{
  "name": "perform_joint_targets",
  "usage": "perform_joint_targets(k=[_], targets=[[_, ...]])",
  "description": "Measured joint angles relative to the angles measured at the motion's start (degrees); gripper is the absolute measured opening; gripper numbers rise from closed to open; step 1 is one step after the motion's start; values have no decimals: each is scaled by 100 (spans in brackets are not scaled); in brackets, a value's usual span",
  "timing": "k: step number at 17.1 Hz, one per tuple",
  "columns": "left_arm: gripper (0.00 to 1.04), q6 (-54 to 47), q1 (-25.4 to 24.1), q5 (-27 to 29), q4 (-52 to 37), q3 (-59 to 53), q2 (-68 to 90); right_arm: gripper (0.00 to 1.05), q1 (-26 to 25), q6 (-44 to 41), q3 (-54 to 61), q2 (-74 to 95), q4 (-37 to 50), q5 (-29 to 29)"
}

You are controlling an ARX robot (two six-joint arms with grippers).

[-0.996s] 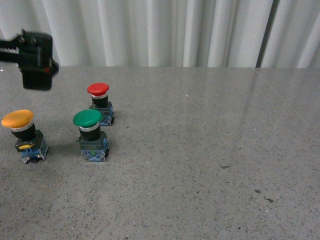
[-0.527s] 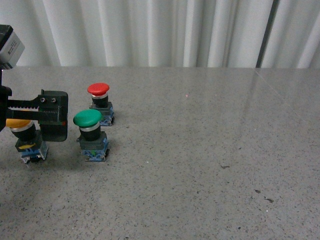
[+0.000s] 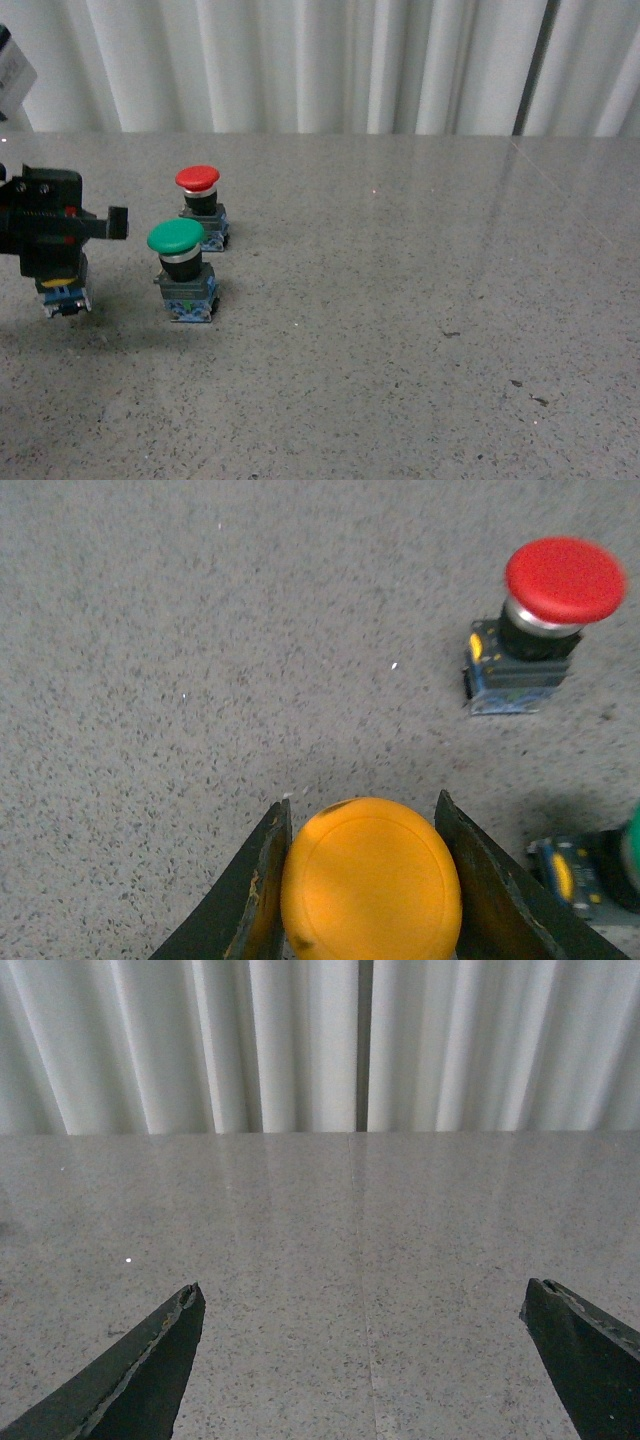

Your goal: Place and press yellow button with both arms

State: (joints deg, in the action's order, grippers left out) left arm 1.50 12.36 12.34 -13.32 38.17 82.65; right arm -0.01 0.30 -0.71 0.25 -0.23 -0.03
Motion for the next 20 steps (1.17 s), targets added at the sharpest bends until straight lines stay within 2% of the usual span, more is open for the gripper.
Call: perform_joint_targets(k=[5, 9, 12, 16, 20], targets=[[35, -68, 597, 96, 522, 570, -879, 98, 0, 0, 0, 0, 0, 0], [35, -9, 1427, 98, 557, 1735, -168, 98, 0, -2, 0, 0, 0, 0], [35, 407, 2011, -188, 588, 2358, 702, 98, 0, 0, 0, 0, 0, 0], [35, 780, 2413, -501, 391, 2490, 1399, 98, 0, -2, 0, 0, 0, 0], [35, 872, 2553, -424, 79, 2406, 1843, 98, 0, 0, 0, 0, 0, 0]])
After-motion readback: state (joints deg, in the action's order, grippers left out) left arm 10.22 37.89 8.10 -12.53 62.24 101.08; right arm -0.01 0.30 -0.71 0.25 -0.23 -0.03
